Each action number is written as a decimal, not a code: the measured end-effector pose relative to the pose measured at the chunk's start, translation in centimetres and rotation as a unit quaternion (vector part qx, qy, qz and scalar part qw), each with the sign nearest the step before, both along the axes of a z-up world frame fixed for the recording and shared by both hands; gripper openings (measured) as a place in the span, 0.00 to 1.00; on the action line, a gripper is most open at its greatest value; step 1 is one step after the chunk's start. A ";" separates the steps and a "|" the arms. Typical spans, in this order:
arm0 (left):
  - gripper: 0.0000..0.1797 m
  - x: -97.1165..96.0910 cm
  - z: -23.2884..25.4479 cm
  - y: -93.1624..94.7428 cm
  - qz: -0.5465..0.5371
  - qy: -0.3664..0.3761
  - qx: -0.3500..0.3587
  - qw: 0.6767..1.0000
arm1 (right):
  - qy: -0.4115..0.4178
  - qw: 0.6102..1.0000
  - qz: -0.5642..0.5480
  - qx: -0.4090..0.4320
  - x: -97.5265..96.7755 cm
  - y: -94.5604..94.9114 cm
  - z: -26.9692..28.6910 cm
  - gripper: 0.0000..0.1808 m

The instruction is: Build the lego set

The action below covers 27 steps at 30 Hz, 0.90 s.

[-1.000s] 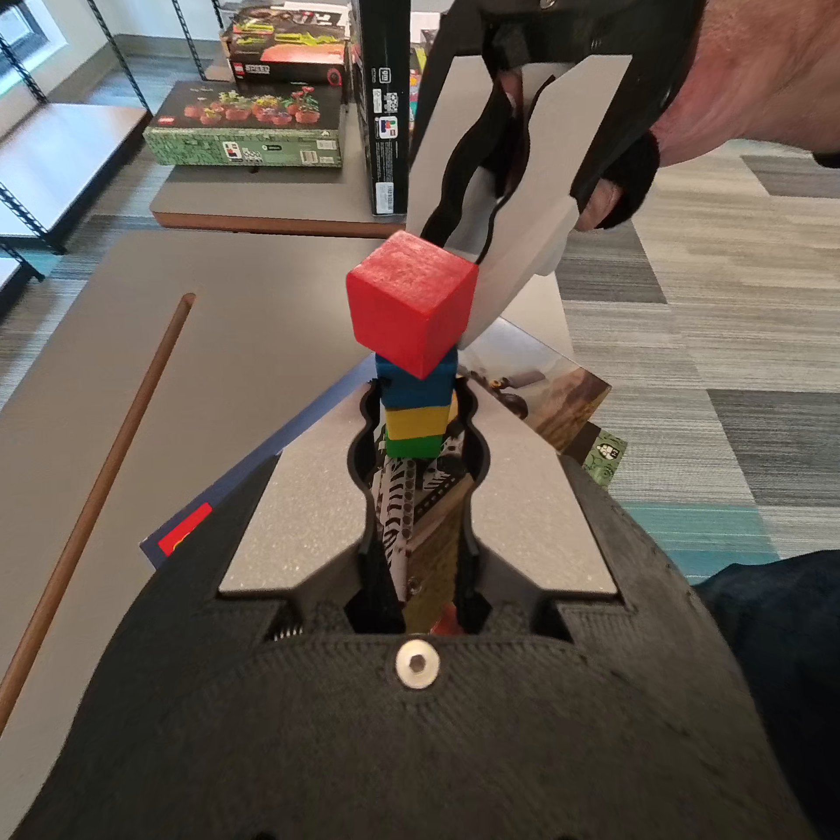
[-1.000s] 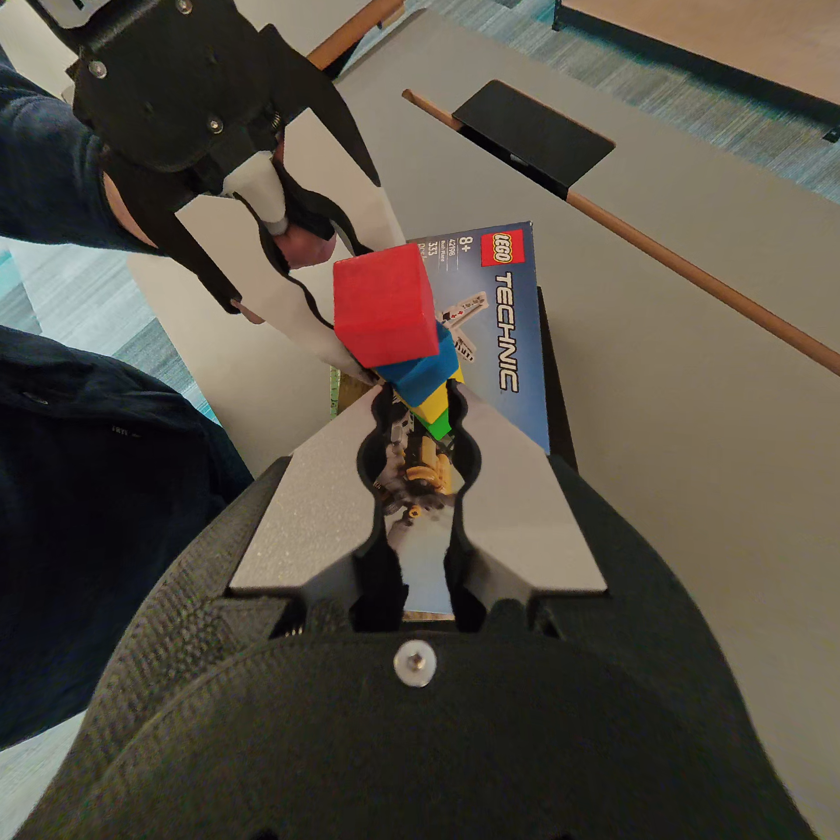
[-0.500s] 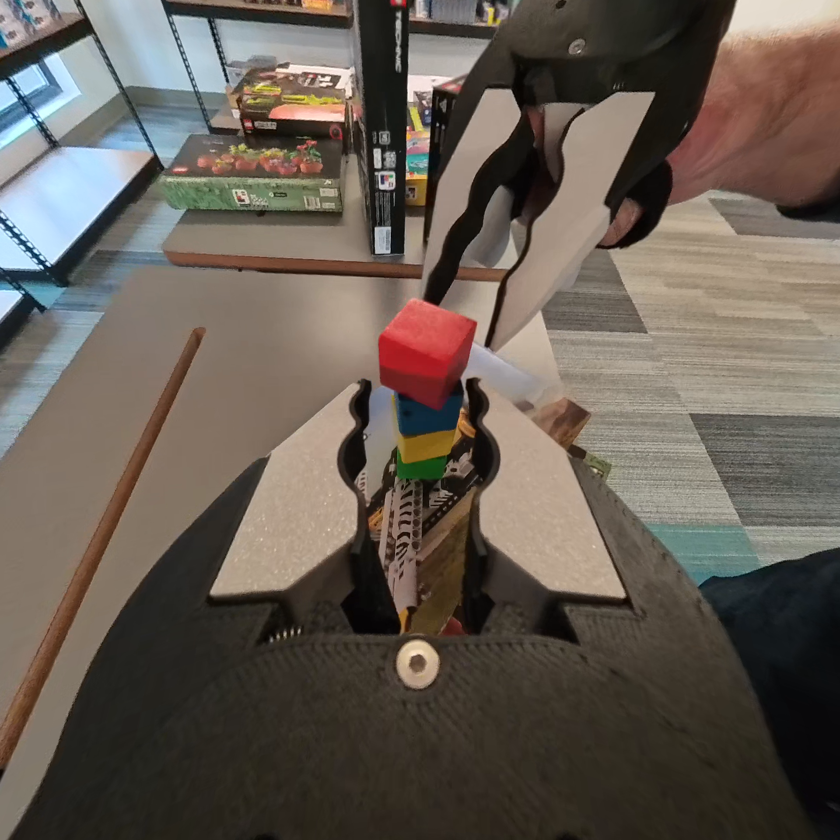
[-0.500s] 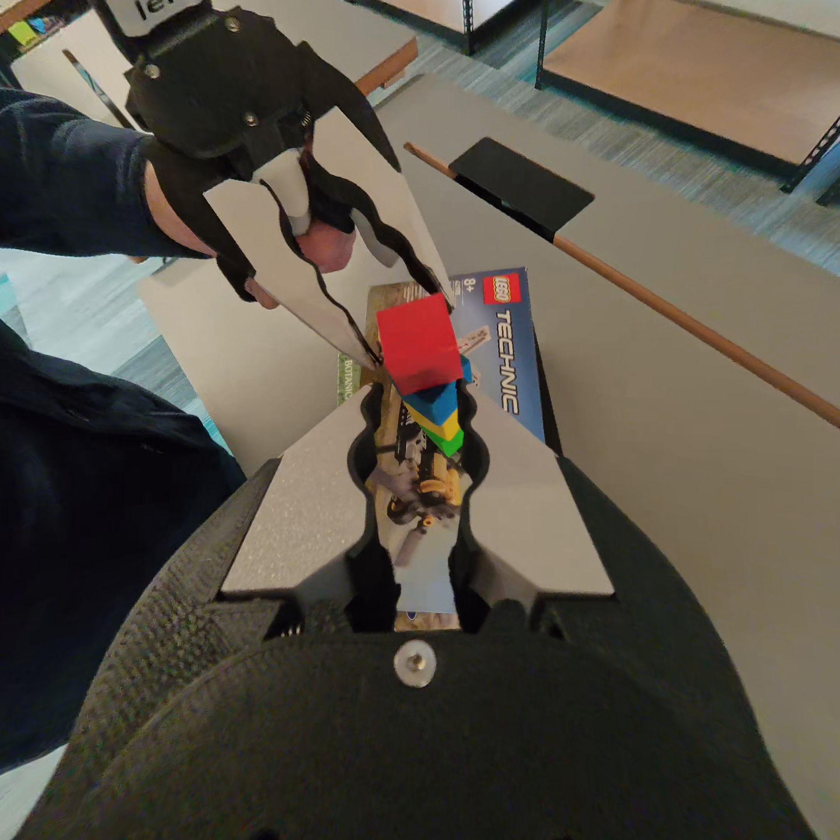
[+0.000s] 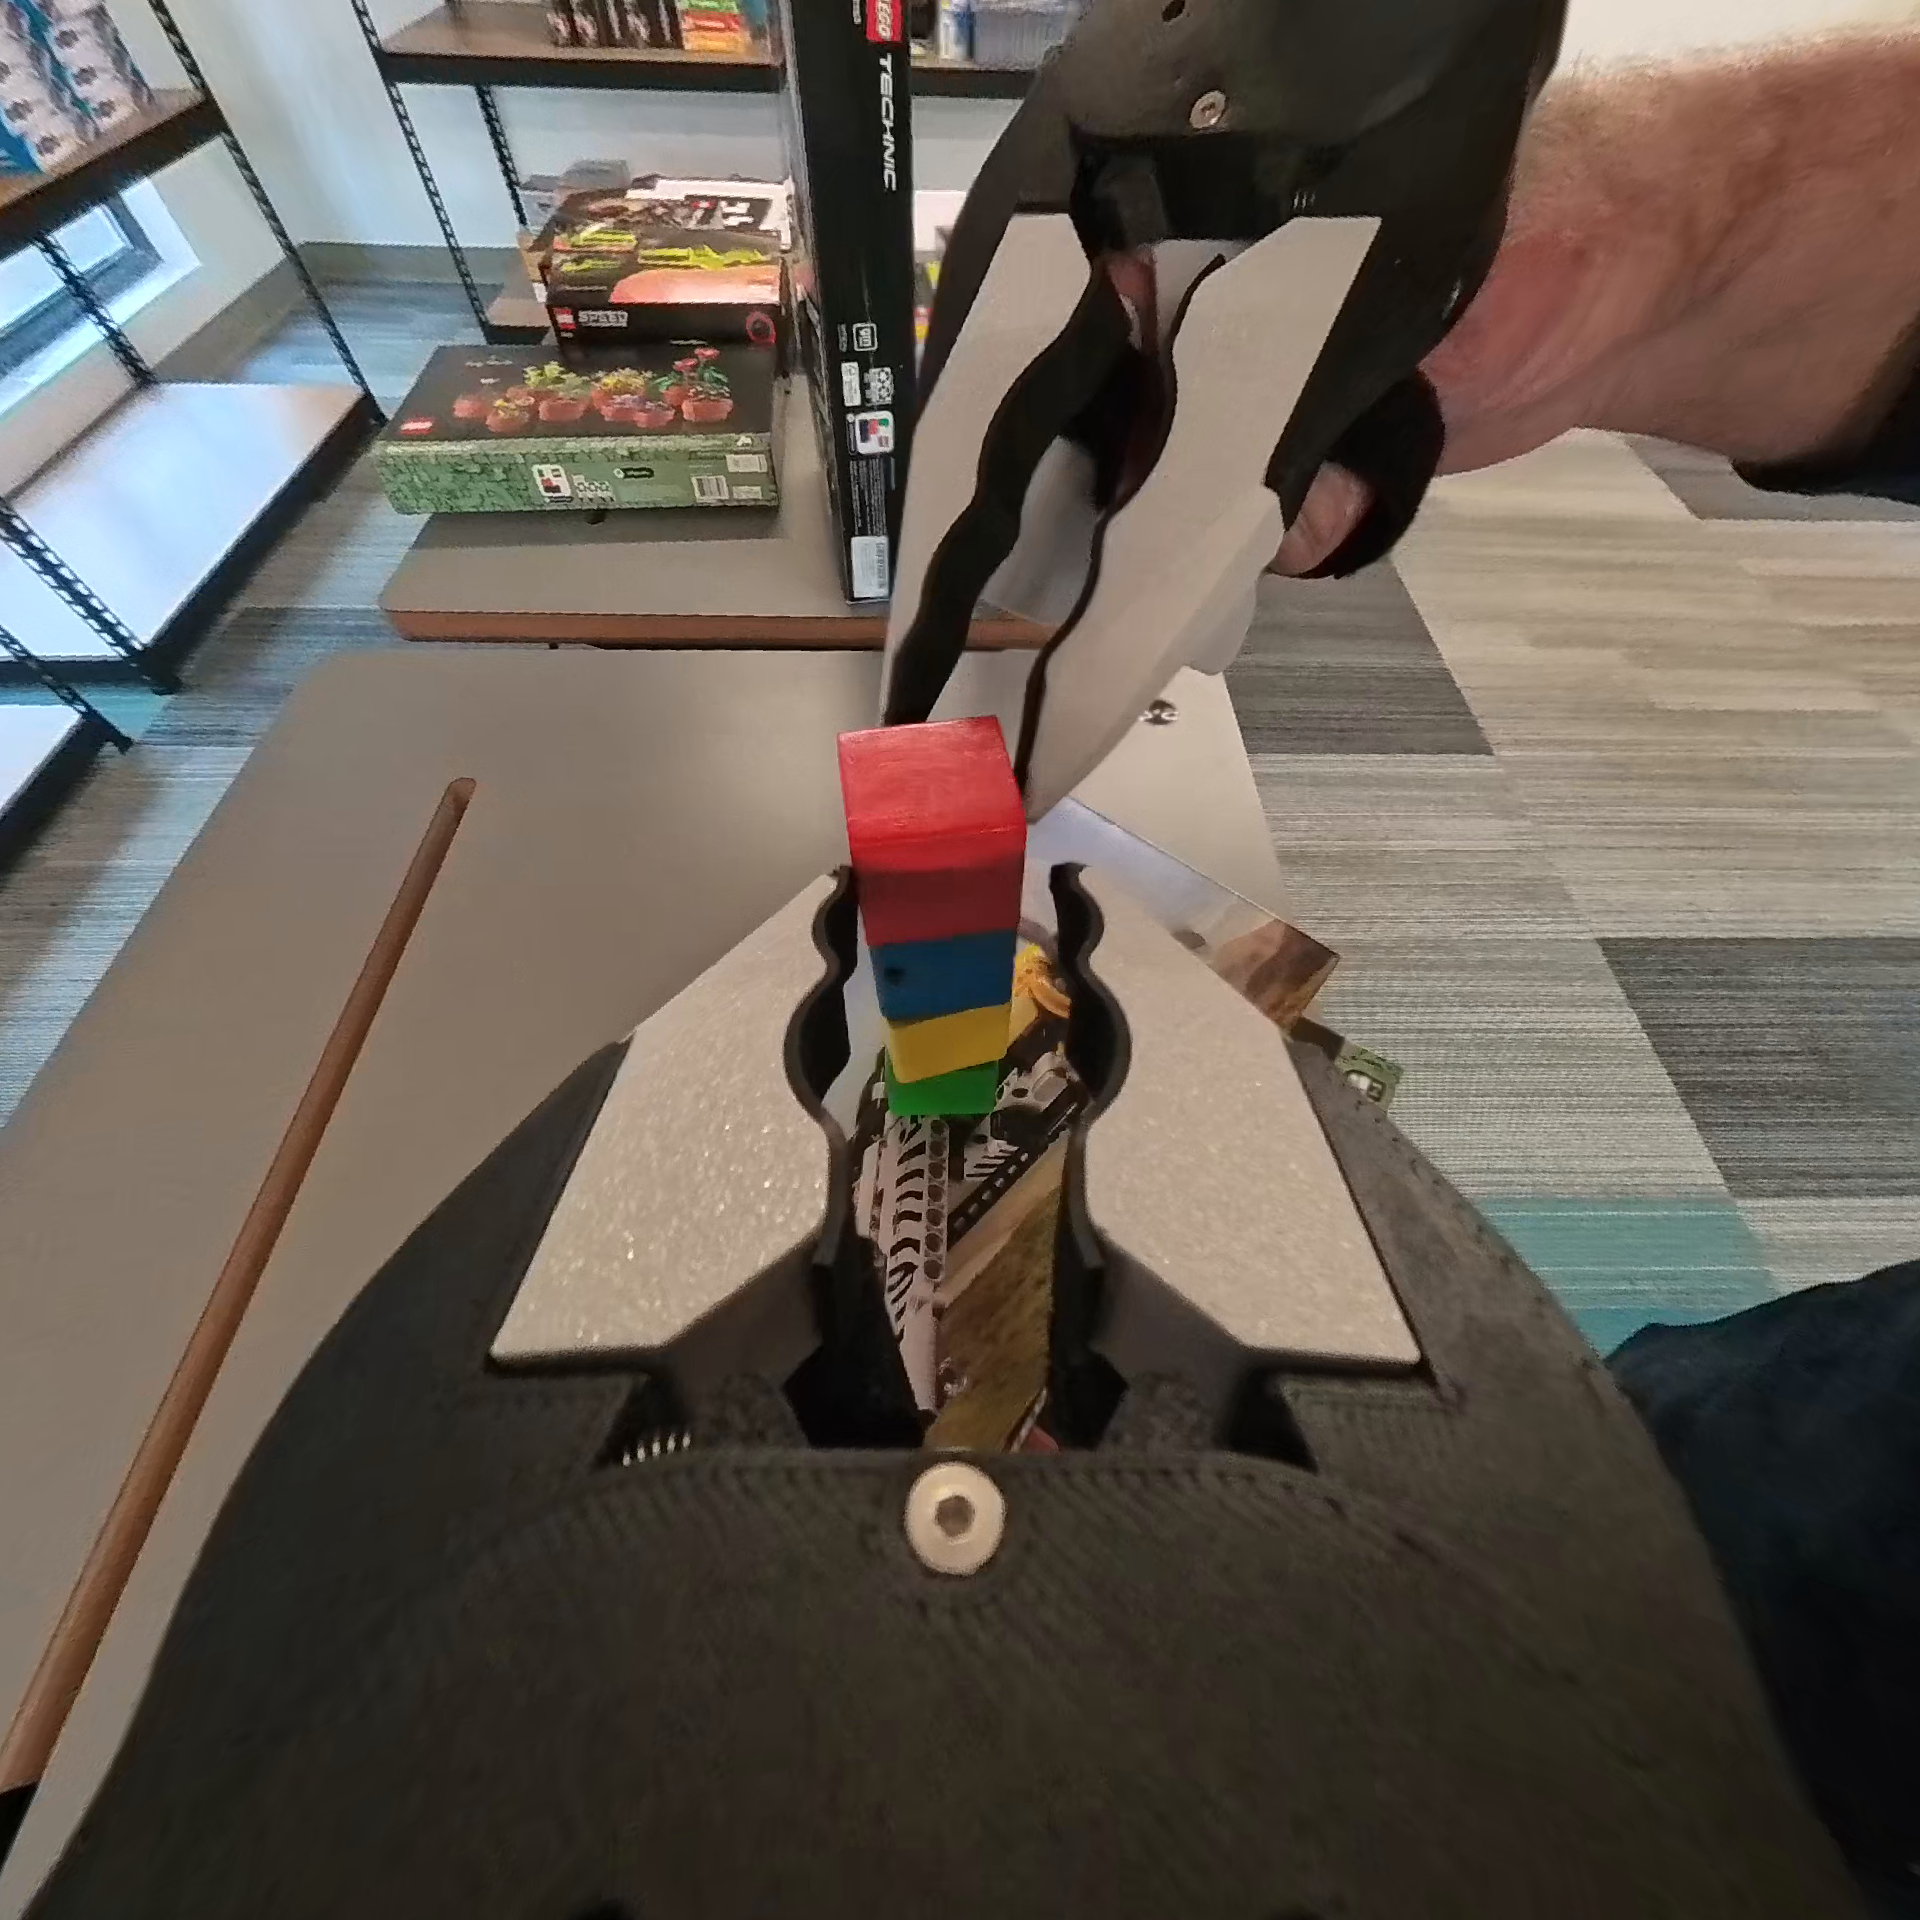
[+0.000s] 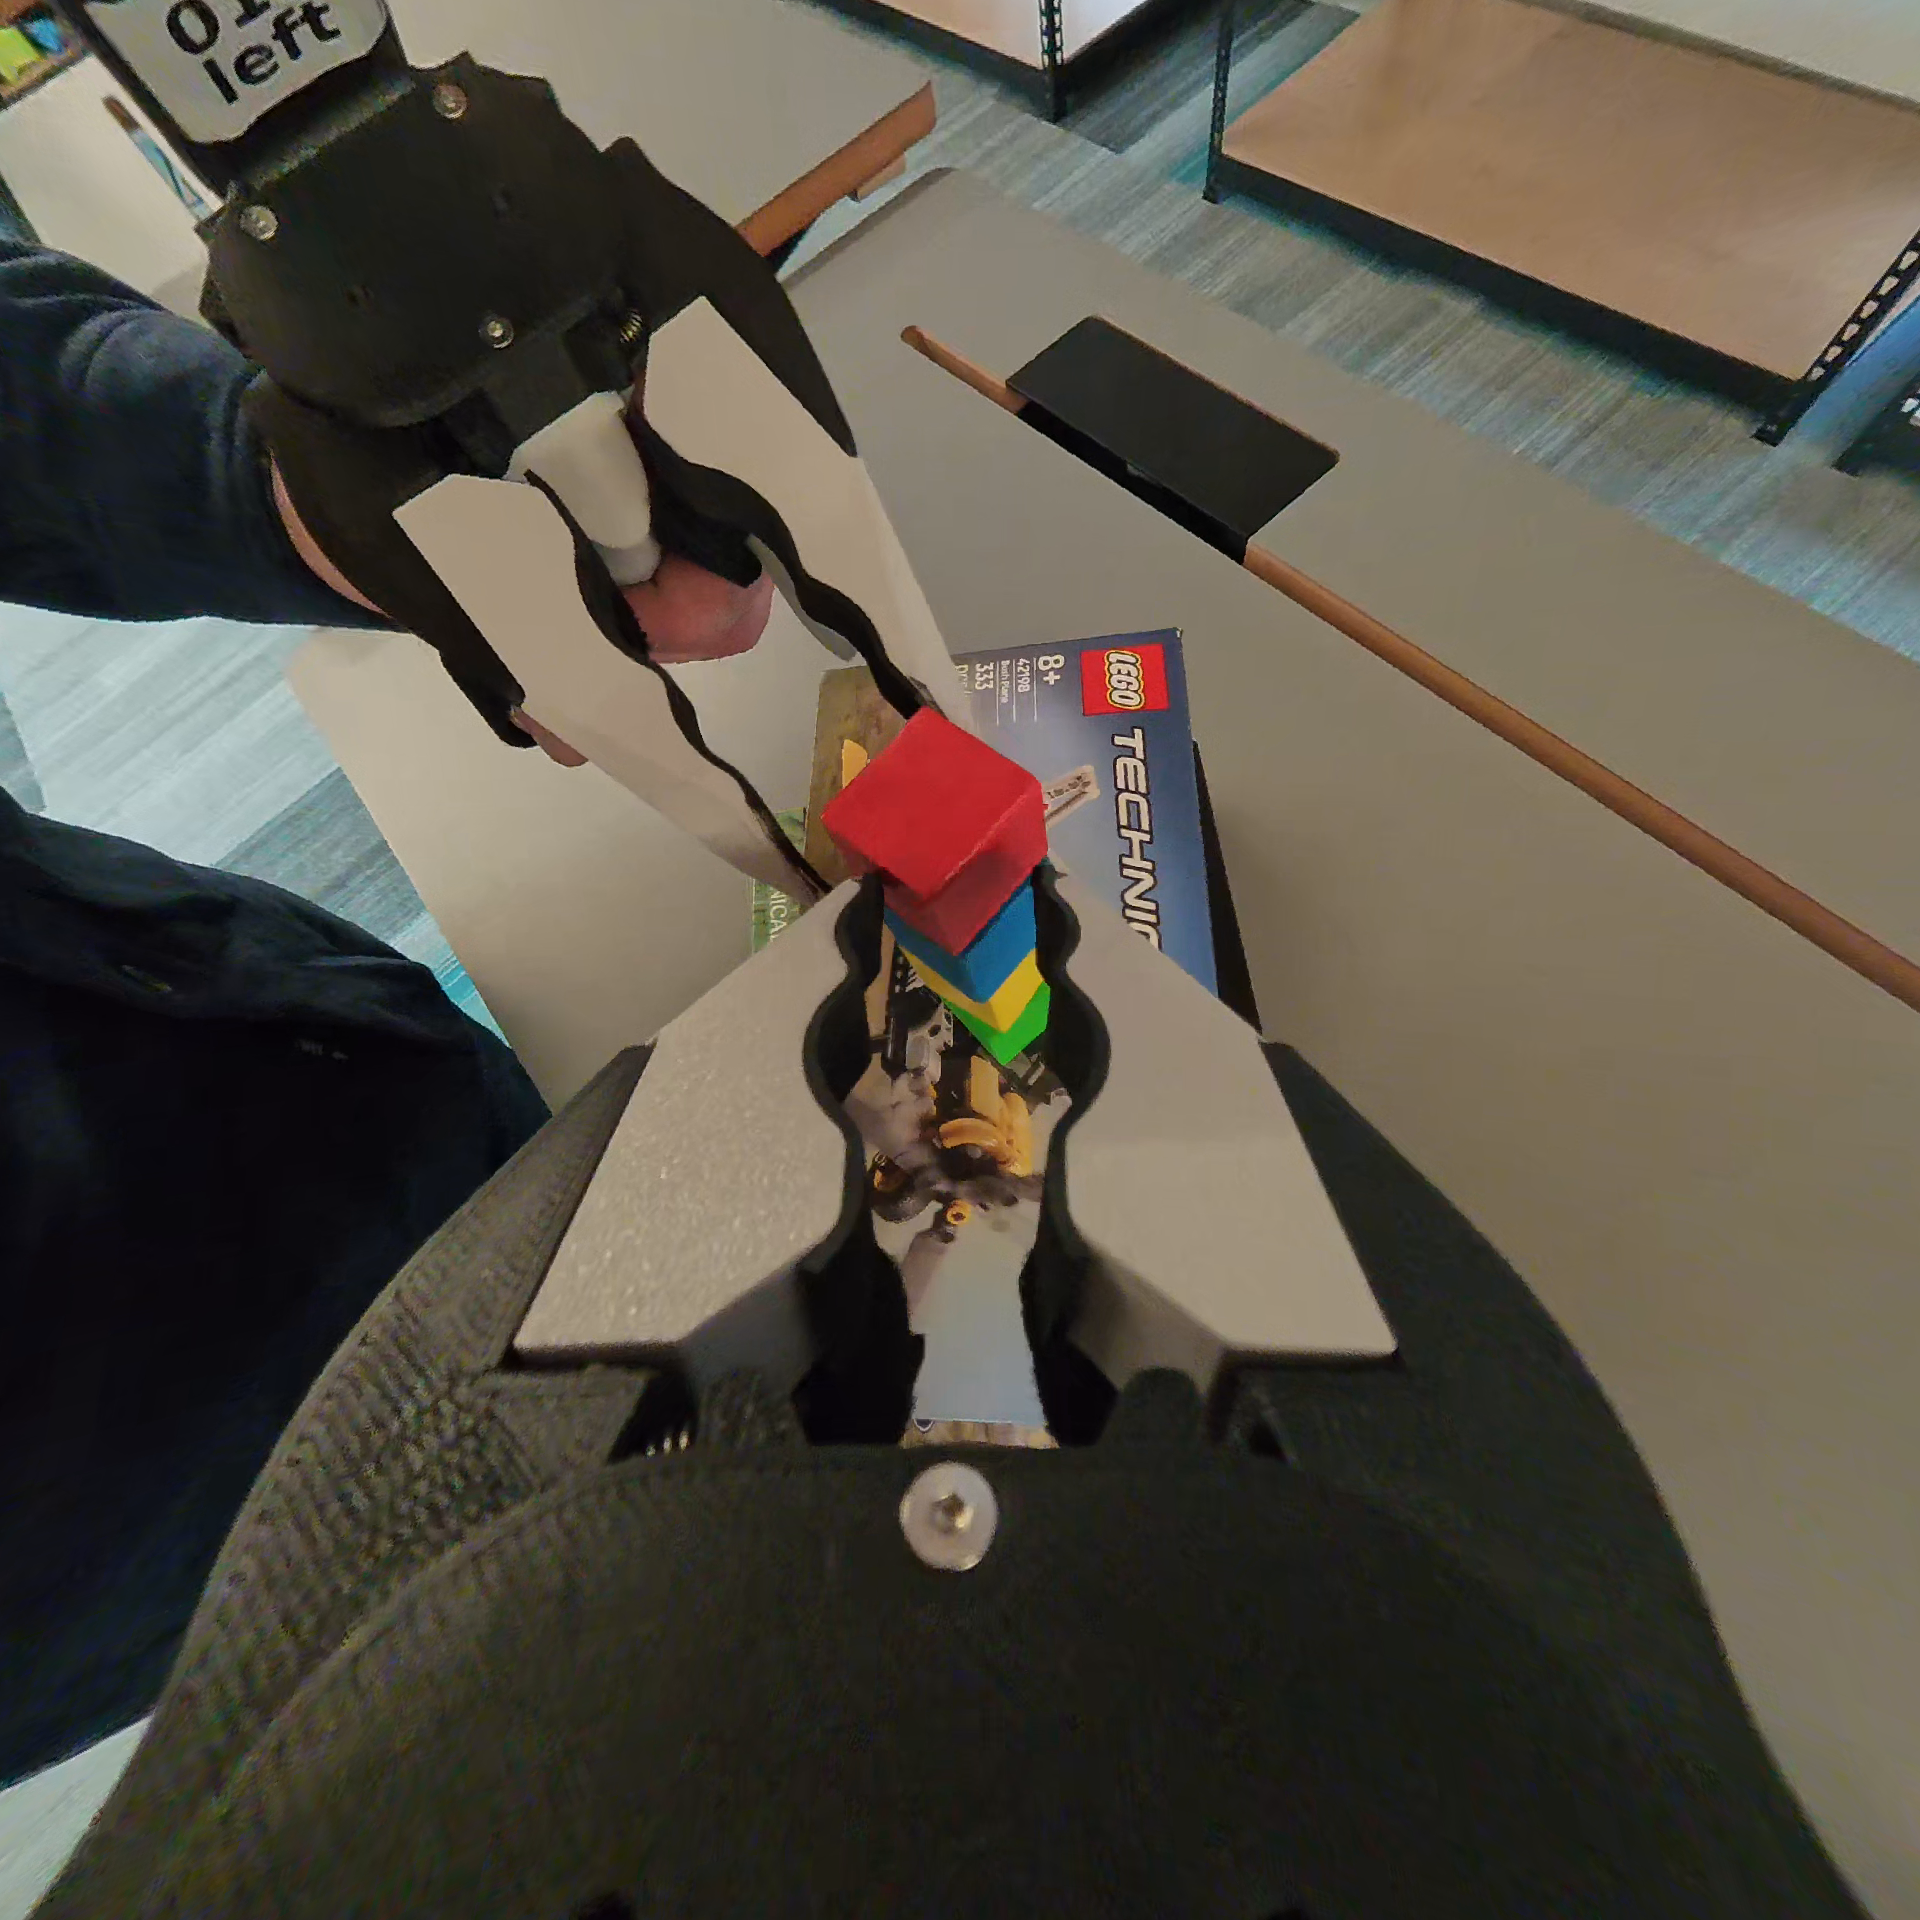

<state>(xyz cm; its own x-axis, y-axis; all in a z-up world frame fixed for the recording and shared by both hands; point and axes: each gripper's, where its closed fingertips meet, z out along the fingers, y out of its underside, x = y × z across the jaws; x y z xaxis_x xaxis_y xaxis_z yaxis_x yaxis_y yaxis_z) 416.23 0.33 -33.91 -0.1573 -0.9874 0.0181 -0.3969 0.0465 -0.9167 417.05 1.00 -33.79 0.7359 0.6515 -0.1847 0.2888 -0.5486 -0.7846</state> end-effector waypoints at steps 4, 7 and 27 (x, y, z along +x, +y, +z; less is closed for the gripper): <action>0.22 0.0 -0.1 0.3 0.012 0.000 0.000 1.000 | 0.002 1.000 -0.004 -0.001 0.1 0.1 0.0 0.16; 0.22 0.0 -0.2 0.4 0.015 -0.001 -0.011 1.000 | 0.006 1.000 -0.004 -0.001 0.3 0.0 0.1 0.15; 0.24 -0.2 -0.5 -0.3 -0.016 0.003 -0.033 0.999 | 0.011 1.000 -0.001 -0.002 -0.2 -0.5 0.1 0.15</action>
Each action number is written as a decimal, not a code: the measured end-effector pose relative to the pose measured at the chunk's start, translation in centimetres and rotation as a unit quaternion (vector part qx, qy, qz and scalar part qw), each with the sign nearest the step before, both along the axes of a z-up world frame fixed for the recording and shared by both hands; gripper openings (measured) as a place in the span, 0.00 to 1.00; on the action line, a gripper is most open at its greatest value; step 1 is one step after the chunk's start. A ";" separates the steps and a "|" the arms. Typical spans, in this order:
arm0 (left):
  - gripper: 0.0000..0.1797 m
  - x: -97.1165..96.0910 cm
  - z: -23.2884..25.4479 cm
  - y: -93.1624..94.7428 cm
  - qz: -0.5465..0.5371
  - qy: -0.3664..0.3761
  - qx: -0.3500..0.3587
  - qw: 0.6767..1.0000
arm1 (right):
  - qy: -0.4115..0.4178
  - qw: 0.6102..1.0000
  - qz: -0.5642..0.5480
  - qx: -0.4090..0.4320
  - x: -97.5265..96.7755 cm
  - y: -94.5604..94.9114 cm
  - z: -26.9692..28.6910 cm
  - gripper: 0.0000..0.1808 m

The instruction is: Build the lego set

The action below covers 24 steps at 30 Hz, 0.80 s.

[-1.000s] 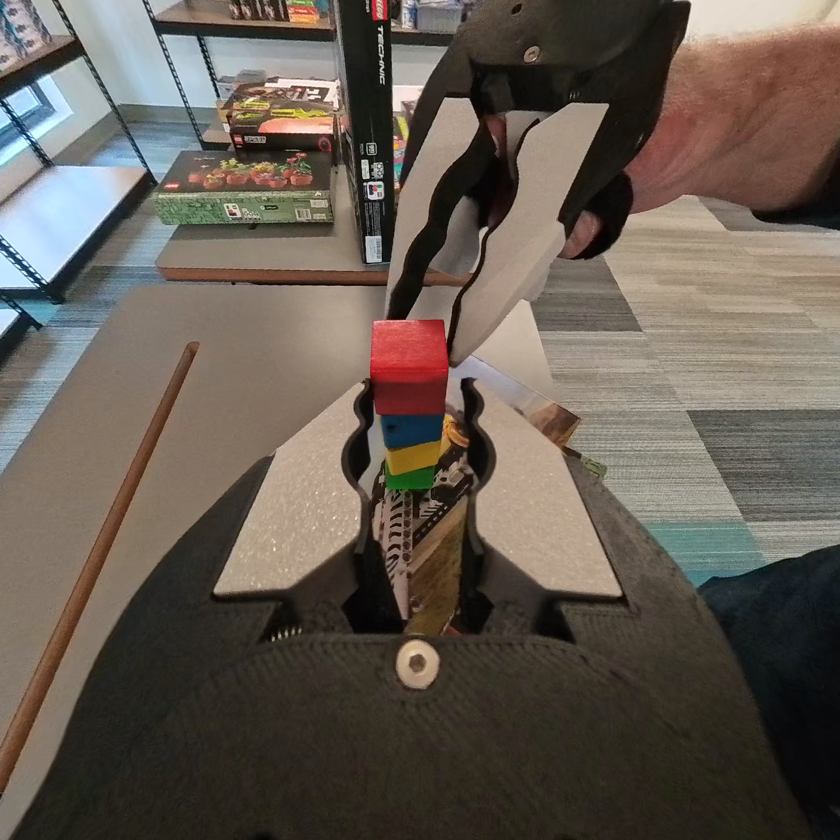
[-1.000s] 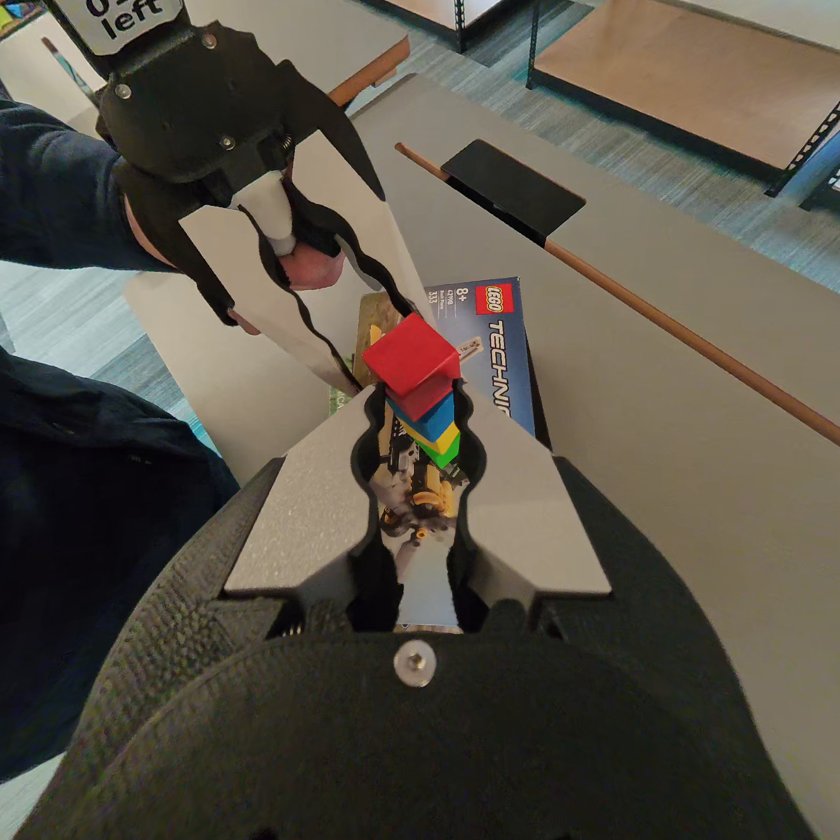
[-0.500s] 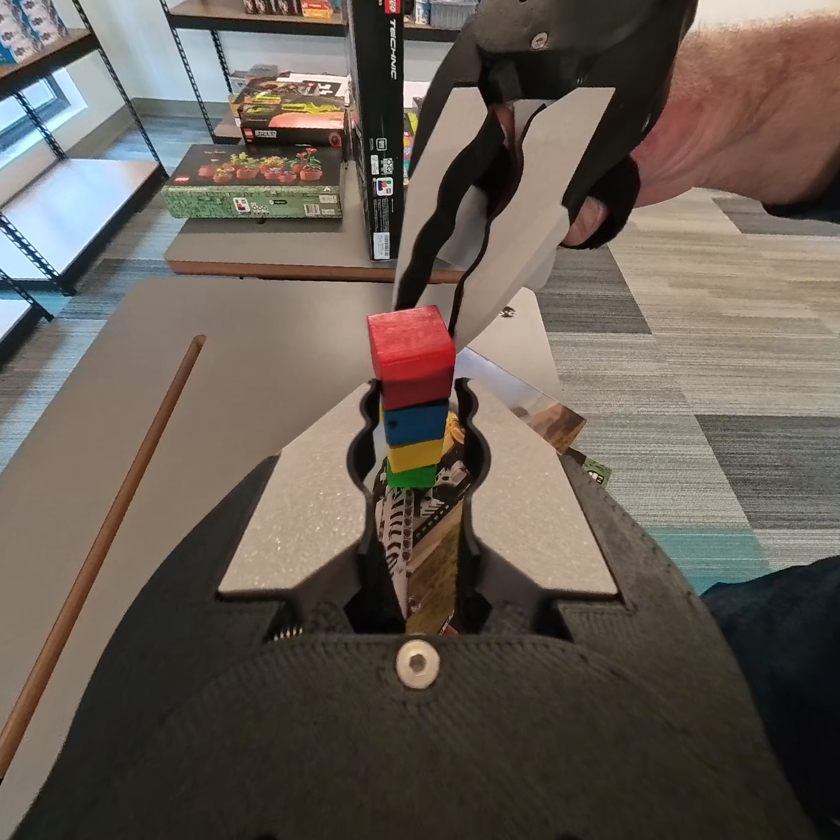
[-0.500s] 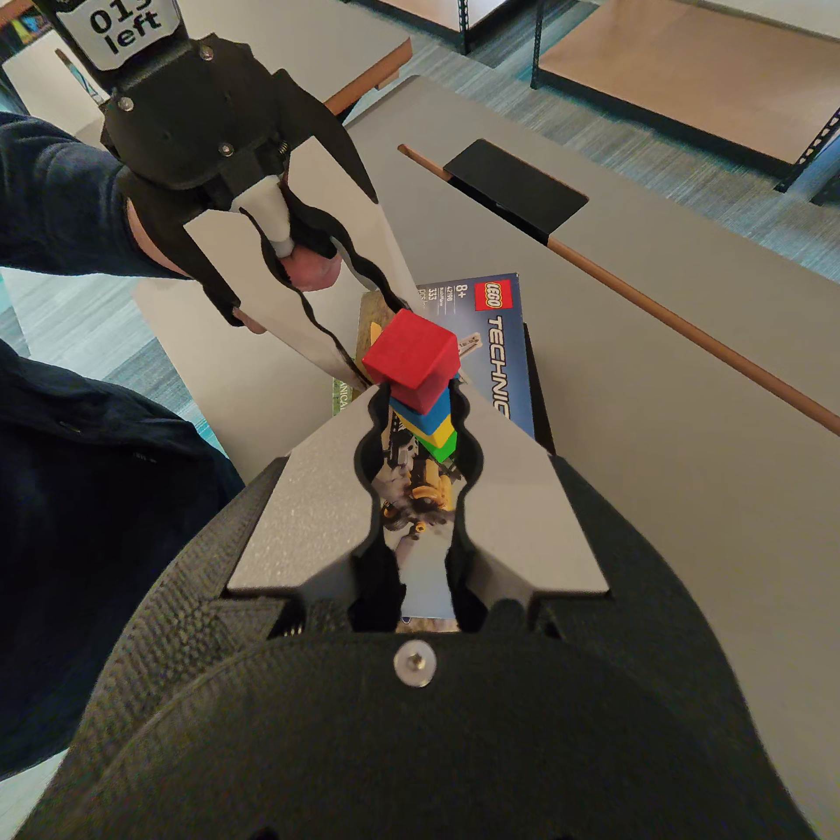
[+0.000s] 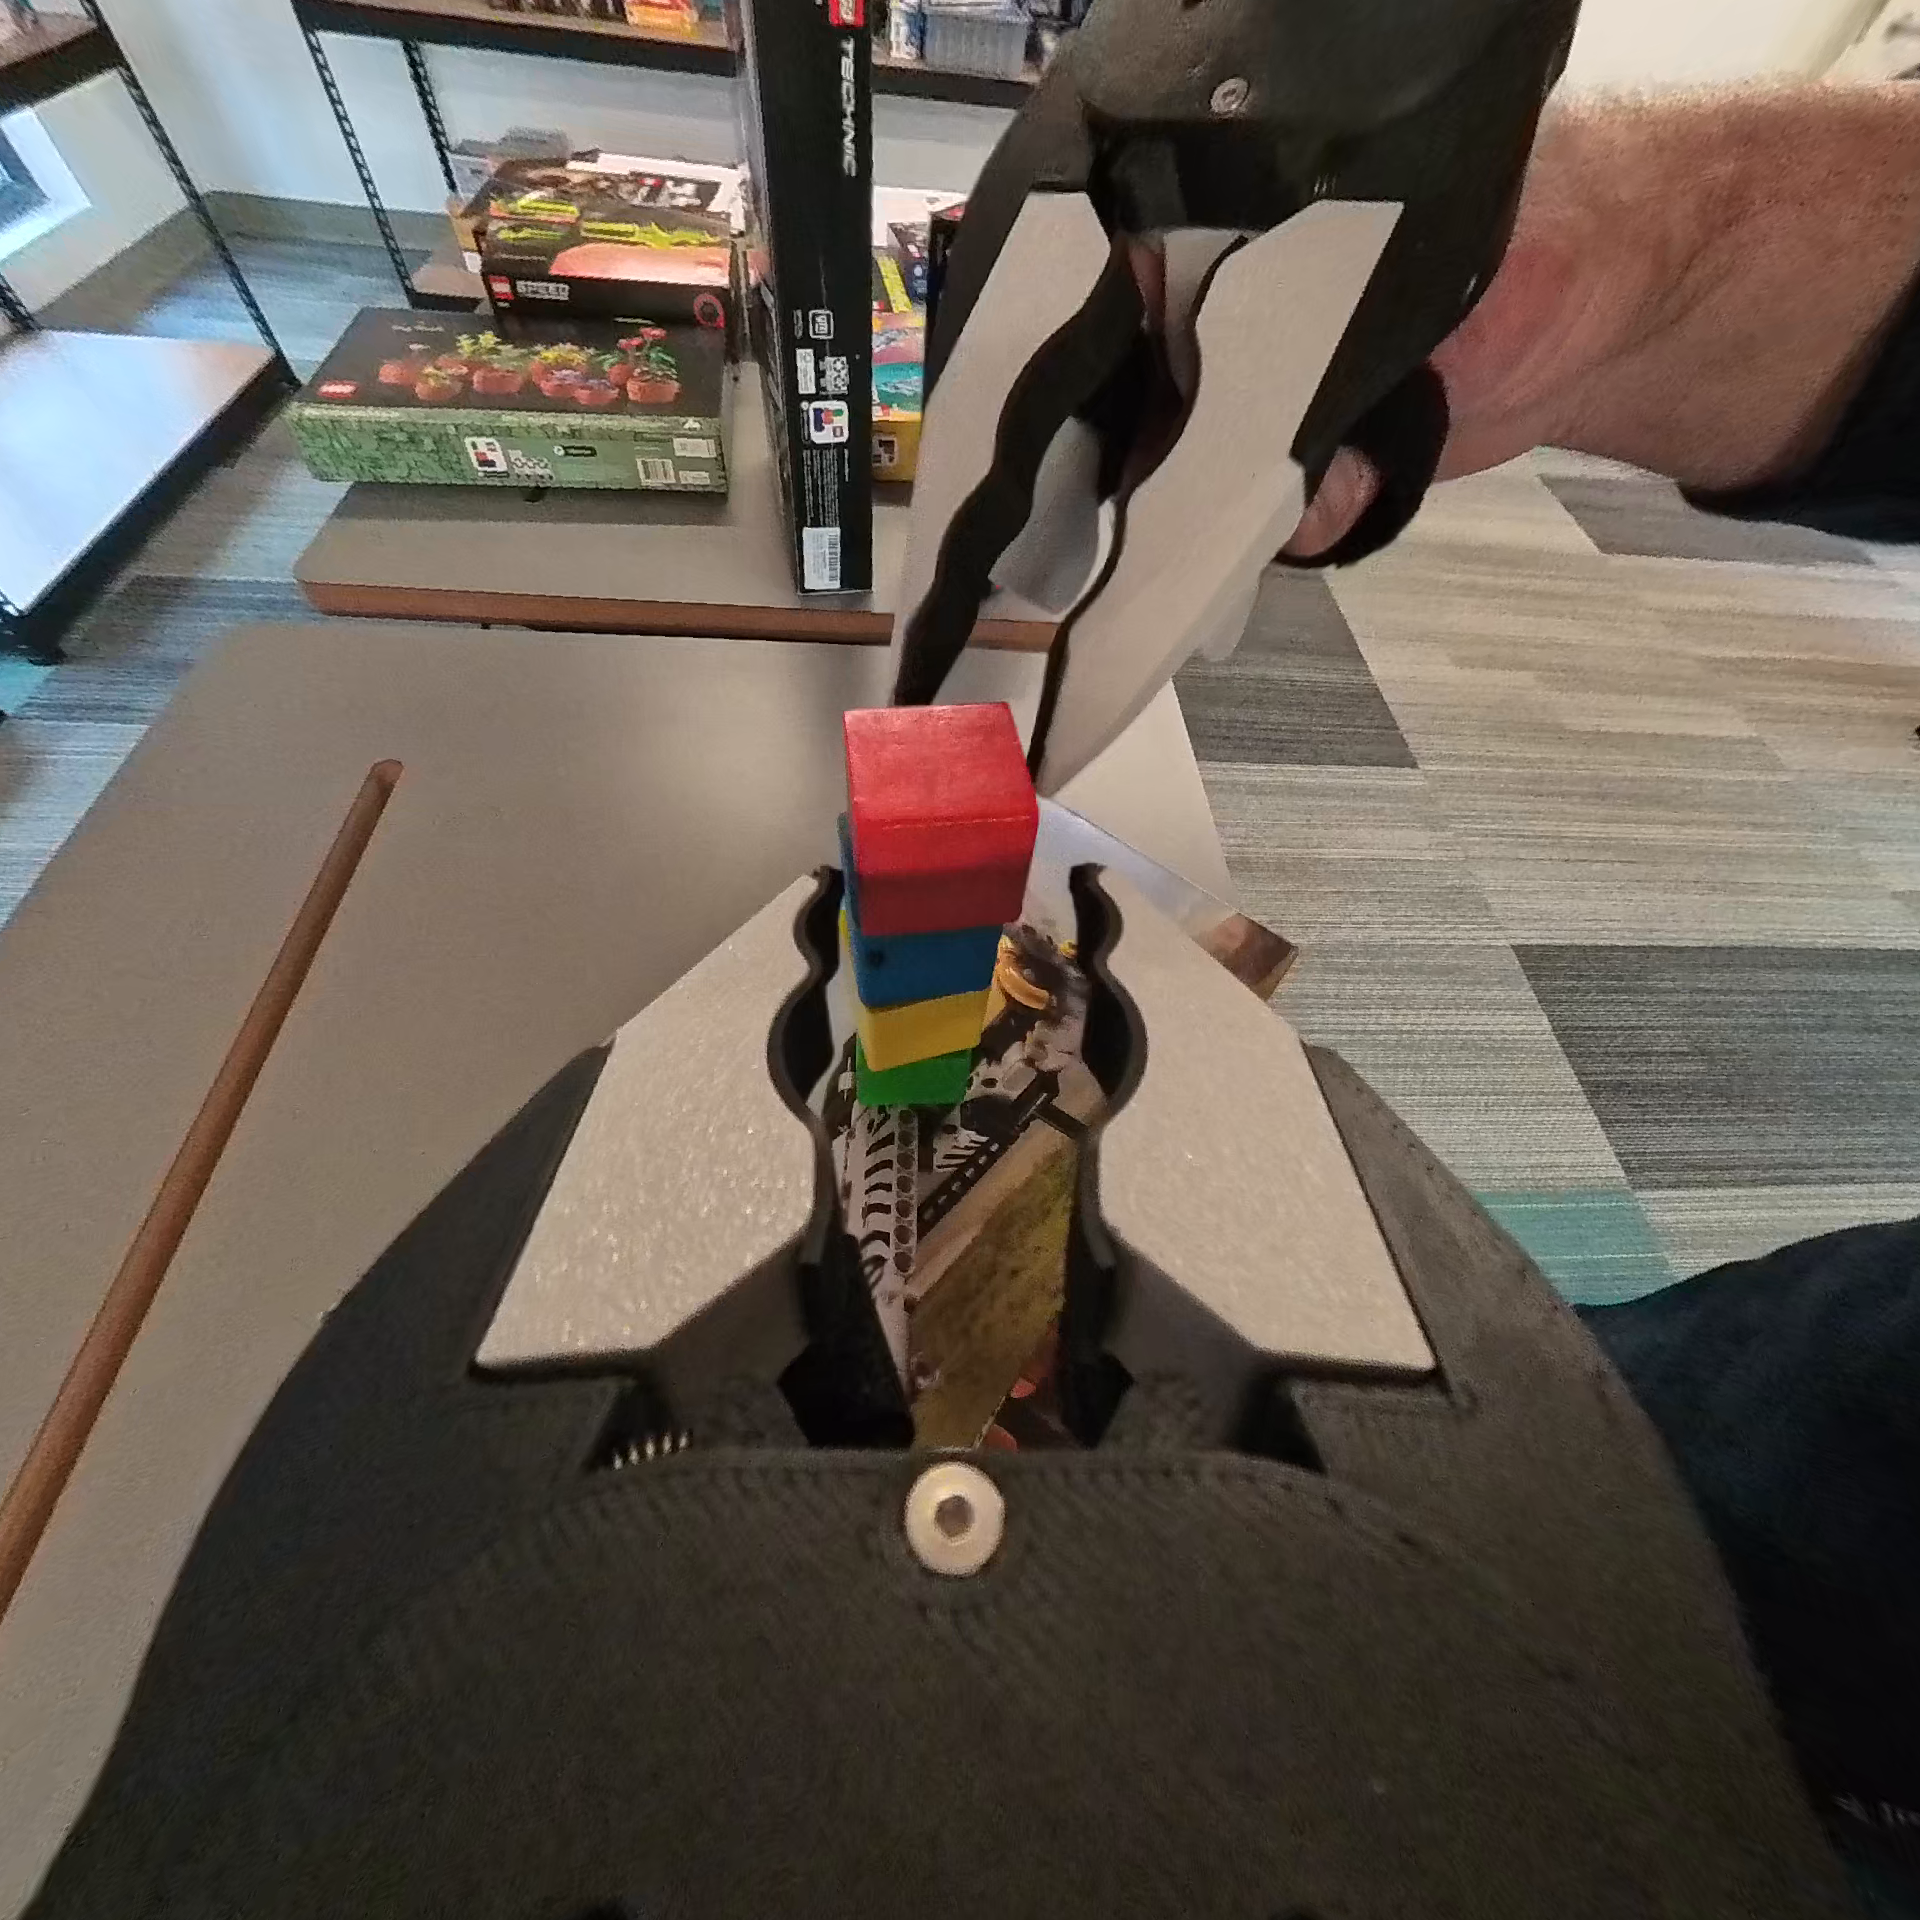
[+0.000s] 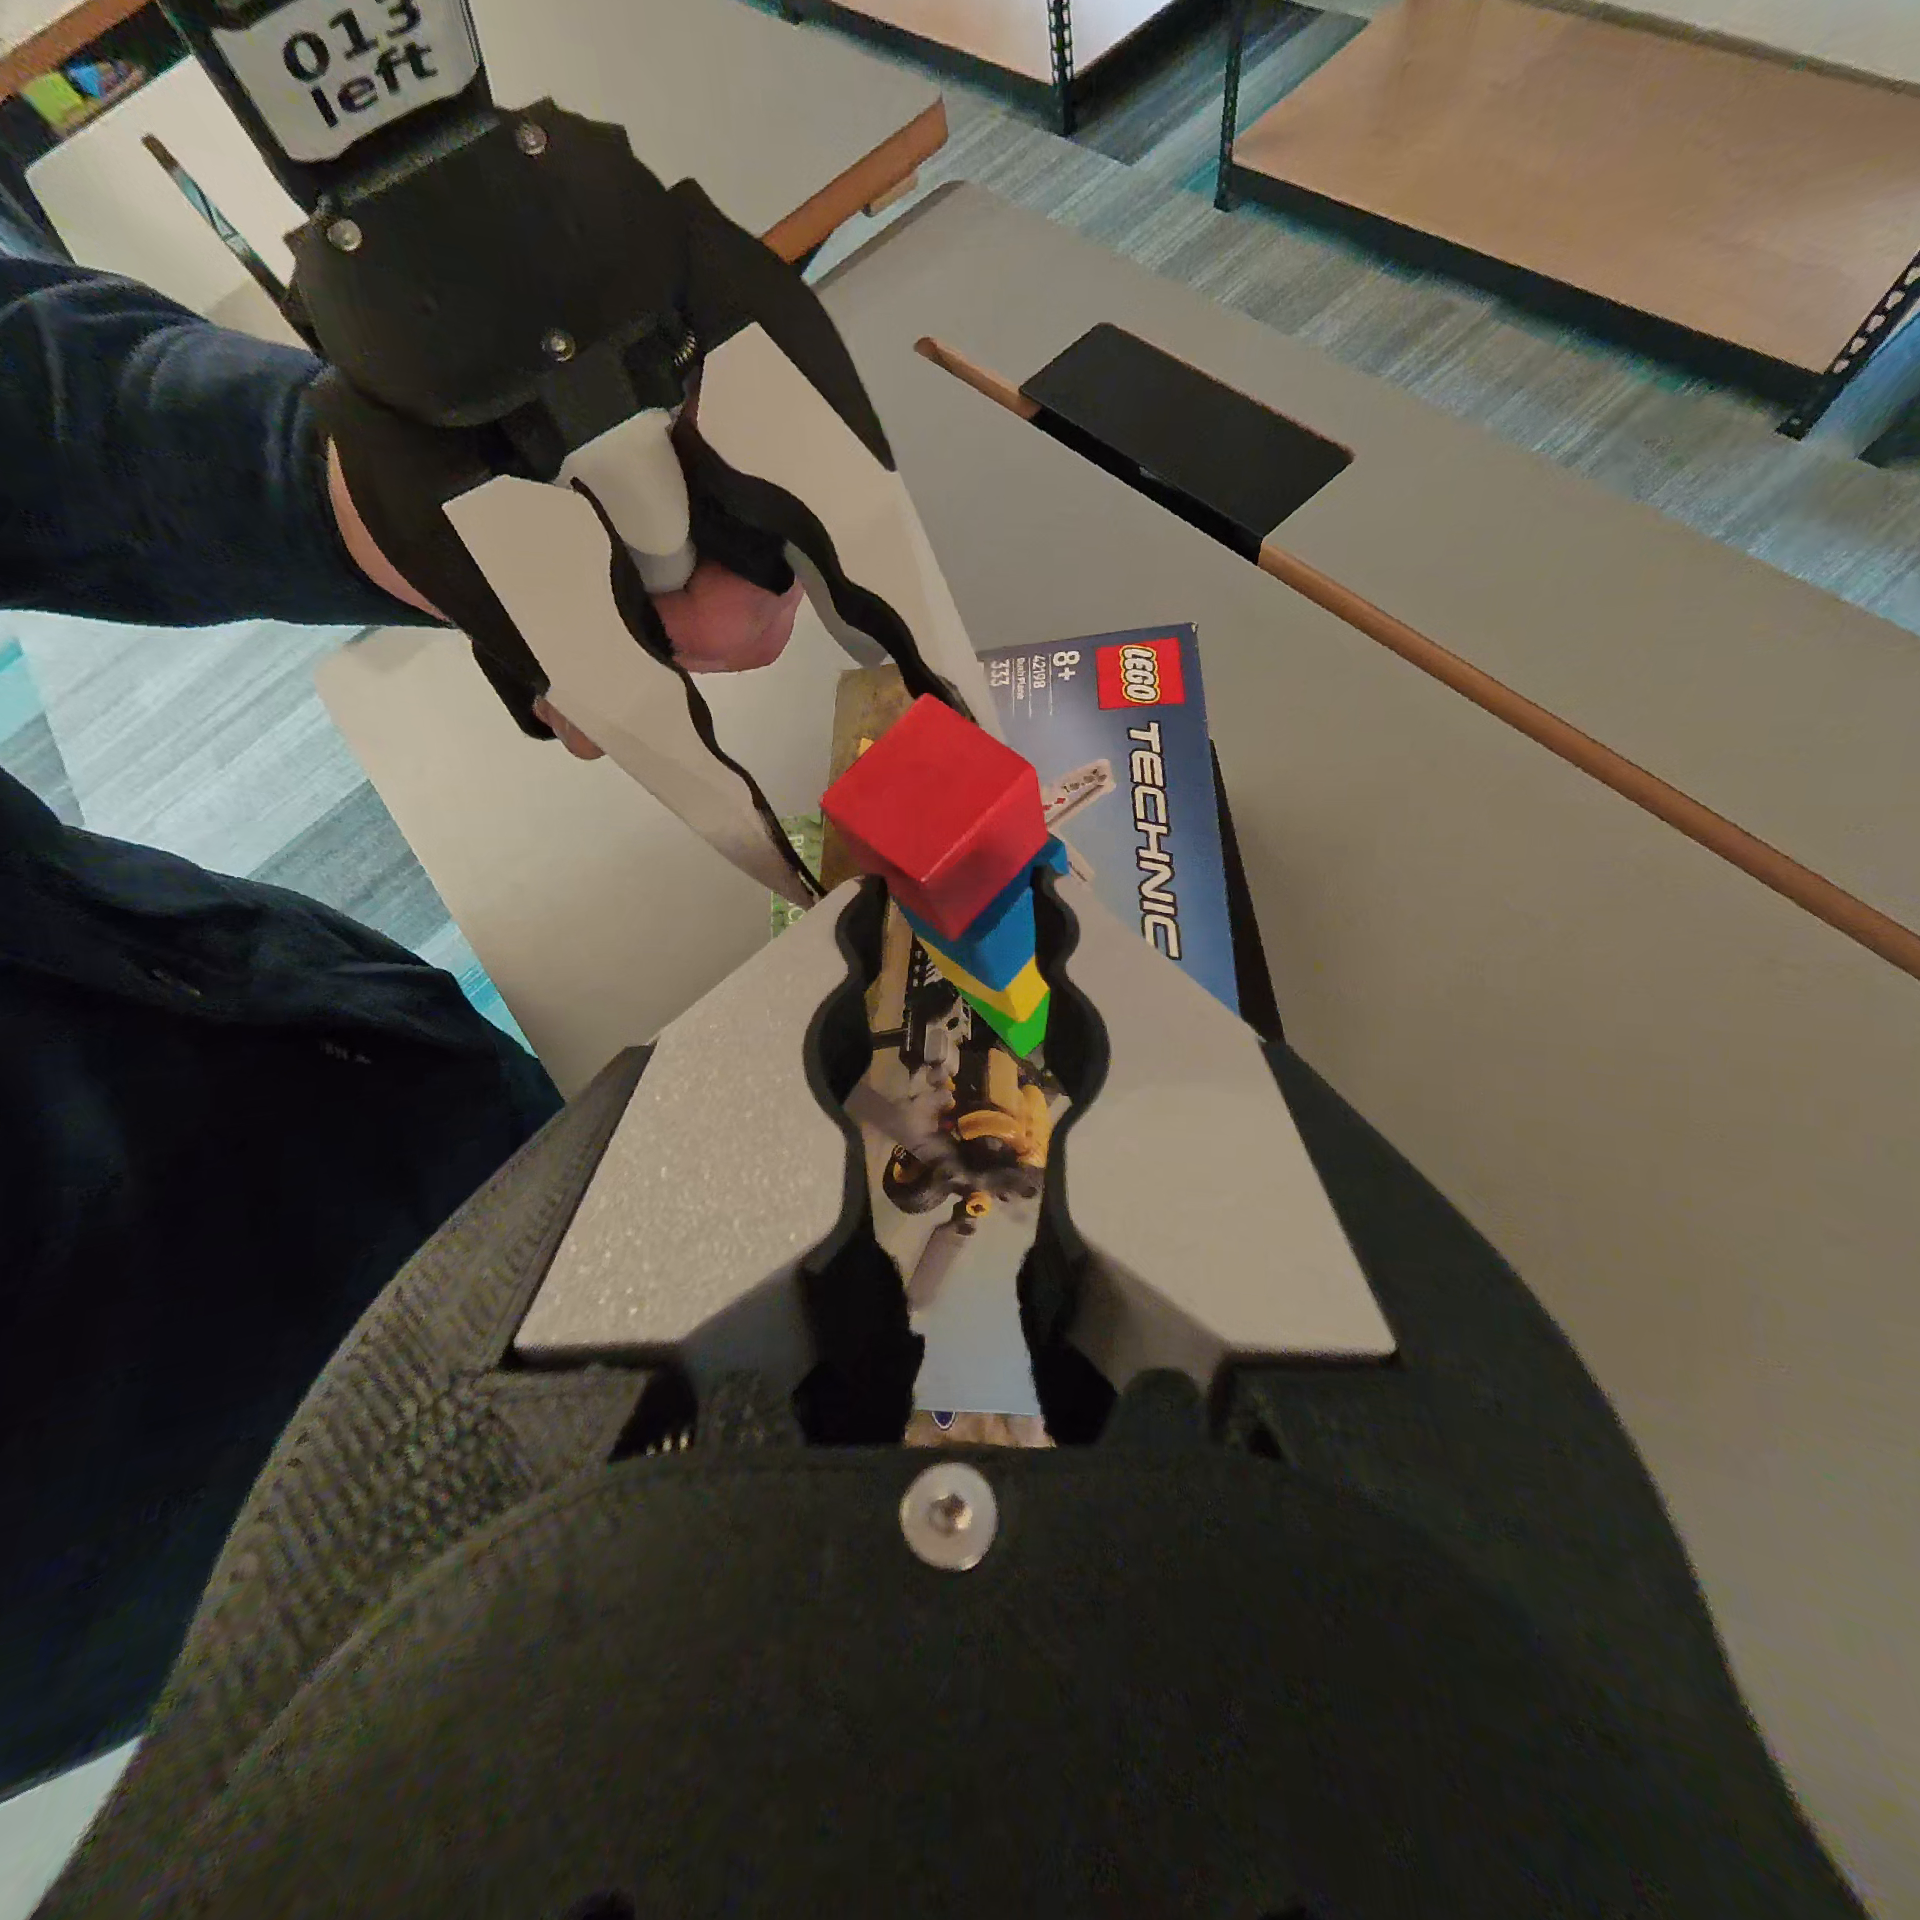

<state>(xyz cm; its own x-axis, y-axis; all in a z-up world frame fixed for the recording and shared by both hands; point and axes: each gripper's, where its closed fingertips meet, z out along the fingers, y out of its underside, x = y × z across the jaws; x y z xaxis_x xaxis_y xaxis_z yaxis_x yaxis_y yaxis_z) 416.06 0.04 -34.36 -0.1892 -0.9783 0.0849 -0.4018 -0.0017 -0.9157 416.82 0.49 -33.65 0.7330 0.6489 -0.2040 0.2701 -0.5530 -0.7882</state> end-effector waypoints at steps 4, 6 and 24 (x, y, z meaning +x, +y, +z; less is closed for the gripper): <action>0.21 -0.2 -0.1 0.4 0.018 -0.001 0.004 1.000 | 0.007 1.000 -0.002 0.002 0.1 -0.1 0.2 0.15; 0.19 0.0 0.0 0.4 0.020 -0.004 0.002 1.000 | 0.000 1.000 0.003 0.002 -0.1 -0.1 0.0 0.14; 0.21 0.0 -0.2 0.3 0.013 0.003 0.000 1.000 | 0.015 1.000 0.017 -0.018 0.0 -0.4 -0.3 0.16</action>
